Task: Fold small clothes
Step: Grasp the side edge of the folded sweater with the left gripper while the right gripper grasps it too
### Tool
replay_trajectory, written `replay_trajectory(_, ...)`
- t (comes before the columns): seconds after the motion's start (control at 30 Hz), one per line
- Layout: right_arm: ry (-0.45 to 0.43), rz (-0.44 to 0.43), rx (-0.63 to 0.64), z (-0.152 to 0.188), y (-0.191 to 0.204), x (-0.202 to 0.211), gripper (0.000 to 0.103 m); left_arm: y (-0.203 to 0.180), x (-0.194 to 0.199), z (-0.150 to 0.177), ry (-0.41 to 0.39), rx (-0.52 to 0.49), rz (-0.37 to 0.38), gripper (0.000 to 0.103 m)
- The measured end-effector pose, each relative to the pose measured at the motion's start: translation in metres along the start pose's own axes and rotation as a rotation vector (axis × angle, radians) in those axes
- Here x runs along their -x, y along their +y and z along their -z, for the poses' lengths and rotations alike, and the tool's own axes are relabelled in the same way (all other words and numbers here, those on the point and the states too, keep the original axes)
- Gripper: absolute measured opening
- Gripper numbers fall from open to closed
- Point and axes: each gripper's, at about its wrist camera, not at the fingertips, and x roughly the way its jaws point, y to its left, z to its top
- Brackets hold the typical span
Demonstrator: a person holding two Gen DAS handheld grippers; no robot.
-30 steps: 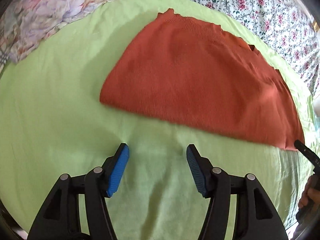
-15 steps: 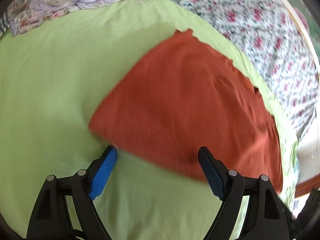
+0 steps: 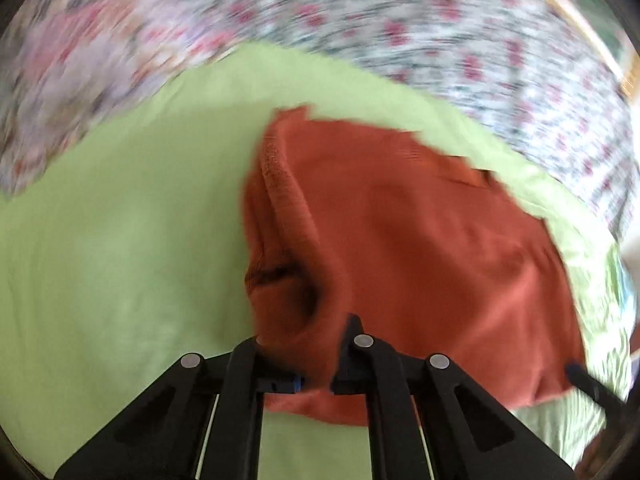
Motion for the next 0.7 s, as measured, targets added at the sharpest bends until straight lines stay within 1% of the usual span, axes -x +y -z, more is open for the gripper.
replay_trajectory(0.07, 0.001, -0.013, -0.005, -0.013, -0.006, 0.002, 0.053, -0.036, 0.010, 0.001, -0.029, -0.100, 0.031, 0.006)
replay_trajectory(0.13, 0.007, -0.076, -0.026, -0.029, -0.015, 0.004, 0.053, -0.080, 0.014, 0.006, -0.045, -0.205, 0.083, 0.006)
replay_trajectory(0.2, 0.021, -0.131, -0.058, -0.043, -0.022, 0.002, 0.053, -0.108, 0.011, 0.017, -0.048, -0.285, 0.100, 0.006)
replay_trajectory(0.23, 0.032, -0.168, -0.082, -0.051, -0.027, -0.002, 0.053, -0.127, 0.004, 0.026, -0.039, -0.337, 0.109, 0.006)
replay_trajectory(0.27, 0.046, -0.207, -0.107, -0.059, -0.031, -0.007, 0.053, -0.136, -0.003, 0.030, -0.029, -0.355, 0.116, 0.006)
replay_trajectory(0.33, 0.072, -0.242, -0.130, -0.071, -0.033, -0.020, 0.053, -0.154, -0.022, 0.047, 0.009, -0.402, 0.114, 0.006)
replay_trajectory(0.4, 0.107, -0.260, -0.132, -0.084, -0.031, -0.040, 0.053, -0.159, -0.032, 0.058, 0.021, -0.431, 0.091, 0.006)
replay_trajectory(0.43, 0.123, -0.262, -0.130, -0.089, -0.028, -0.048, 0.053, -0.158, -0.035, 0.060, 0.025, -0.430, 0.094, 0.006)
replay_trajectory(0.57, 0.198, -0.265, -0.100, -0.110, -0.006, -0.094, 0.053, -0.145, -0.025, 0.054, 0.010, -0.389, 0.142, 0.005)
replay_trajectory(0.7, 0.239, -0.342, -0.049, -0.129, 0.034, -0.143, 0.053, -0.141, -0.022, 0.047, 0.012, -0.376, 0.160, 0.005)
